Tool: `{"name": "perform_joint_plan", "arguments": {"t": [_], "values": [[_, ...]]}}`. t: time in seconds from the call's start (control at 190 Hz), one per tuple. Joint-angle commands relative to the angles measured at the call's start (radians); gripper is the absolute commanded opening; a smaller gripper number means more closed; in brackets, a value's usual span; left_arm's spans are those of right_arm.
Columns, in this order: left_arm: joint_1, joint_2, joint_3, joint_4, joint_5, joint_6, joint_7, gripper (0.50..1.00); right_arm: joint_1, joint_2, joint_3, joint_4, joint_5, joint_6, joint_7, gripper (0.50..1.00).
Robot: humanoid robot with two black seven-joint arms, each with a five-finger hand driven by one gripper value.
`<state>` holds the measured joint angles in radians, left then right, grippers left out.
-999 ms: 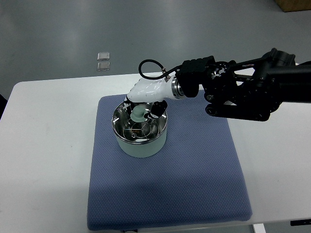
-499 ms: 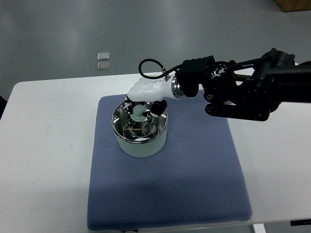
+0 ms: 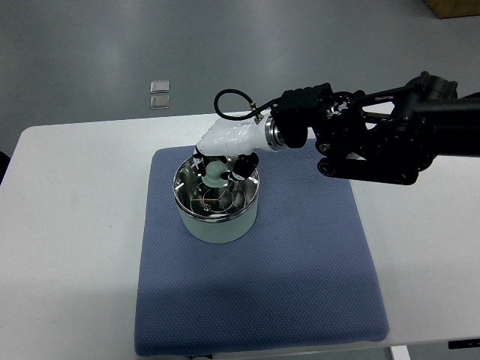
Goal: Open lid and place right of pot
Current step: 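Lower the right hand and close its fingers around the green knob, then lift the glass lid off the pot with the right hand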
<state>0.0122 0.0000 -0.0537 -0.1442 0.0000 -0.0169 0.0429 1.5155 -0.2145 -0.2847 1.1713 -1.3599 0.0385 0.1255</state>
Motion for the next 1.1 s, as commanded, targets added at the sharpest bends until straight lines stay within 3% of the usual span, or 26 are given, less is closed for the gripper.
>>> {"name": "perform_joint_plan", "arguments": {"t": [0.0, 0.694, 1.093], "values": [[0.000, 0.000, 0.000, 0.000, 0.000, 0.000, 0.000, 1.000, 0.003, -0.009, 0.004, 0.004, 0.004, -0.005, 0.002, 0.500], [0.000, 0.000, 0.000, 0.000, 0.000, 0.000, 0.000, 1.000, 0.023, -0.180, 0.039, 0.019, 0.013, -0.009, 0.005, 0.500], [0.000, 0.000, 0.000, 0.000, 0.000, 0.000, 0.000, 1.000, -0.089, -0.324, 0.039, 0.004, 0.001, -0.008, 0.009, 0.500]]}}
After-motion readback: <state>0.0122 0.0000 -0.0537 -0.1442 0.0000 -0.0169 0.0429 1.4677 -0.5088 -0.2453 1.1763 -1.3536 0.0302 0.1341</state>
